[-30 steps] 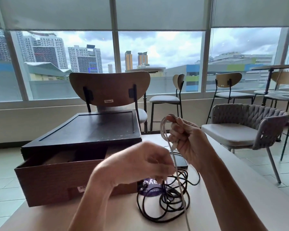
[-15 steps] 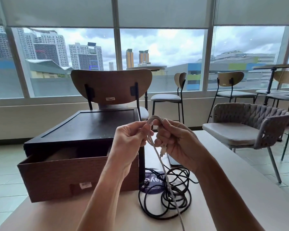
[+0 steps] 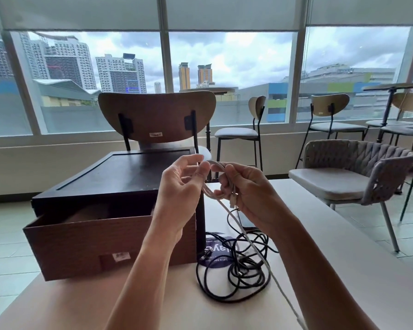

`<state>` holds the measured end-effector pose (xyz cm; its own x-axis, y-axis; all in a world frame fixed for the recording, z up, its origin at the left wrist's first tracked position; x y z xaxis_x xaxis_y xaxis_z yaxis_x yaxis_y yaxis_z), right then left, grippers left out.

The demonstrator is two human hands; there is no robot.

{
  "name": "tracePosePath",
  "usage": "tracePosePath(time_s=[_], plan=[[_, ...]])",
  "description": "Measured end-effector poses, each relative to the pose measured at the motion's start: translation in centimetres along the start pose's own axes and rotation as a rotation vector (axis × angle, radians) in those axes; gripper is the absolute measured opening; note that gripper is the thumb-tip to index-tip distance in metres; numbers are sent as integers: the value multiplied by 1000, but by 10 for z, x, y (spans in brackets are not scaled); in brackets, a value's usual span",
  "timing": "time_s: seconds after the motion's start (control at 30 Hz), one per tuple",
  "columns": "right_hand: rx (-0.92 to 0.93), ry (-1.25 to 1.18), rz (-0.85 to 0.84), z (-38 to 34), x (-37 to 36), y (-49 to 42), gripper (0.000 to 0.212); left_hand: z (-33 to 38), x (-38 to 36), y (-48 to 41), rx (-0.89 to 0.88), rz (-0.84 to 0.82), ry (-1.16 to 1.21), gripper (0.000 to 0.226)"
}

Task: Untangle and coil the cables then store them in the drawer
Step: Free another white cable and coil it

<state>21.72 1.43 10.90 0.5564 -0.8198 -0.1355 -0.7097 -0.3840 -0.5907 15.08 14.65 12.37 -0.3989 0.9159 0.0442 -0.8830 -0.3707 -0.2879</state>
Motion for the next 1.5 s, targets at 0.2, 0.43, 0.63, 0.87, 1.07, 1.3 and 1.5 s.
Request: tracePosePath(time_s=[0.2,0.43,0.63,0.87,1.07,1.3,1.5], plan=[[-21,53,-115,-8,-4,5,32,4,4,3,-107,18,-83,12],[-54,153,-95,-2,-7,8,17,-4,10,-1,149,-65,238,14],[-147,181,-162,-4,-2,11,23,-14,16,-5,177,268,536,13],[-182,171,-636,-19,12,28,20,-16,39,-13,113,436,589,19],[13,-170,-551,-36,29,28,44,-15,44,-17,34,436,454,21],[-15,645,-715,-33,-8,24,46,-8,33,-10,18,395,488,21],[-195,1121,-954,-9,-34,32,51,-1,43,-11,-4,422,526,18]])
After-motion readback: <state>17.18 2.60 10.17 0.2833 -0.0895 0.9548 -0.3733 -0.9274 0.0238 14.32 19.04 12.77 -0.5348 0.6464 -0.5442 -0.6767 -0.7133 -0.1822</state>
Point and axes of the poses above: each hand's wrist, its own y-axis away from the middle knuckle, its own x-axis out of the back of the hand, z = x × y, the point moved 3 cm from there along -y, towards the middle knuckle, and after that the axes turned 10 degrees about x, right-handed, at the moved point
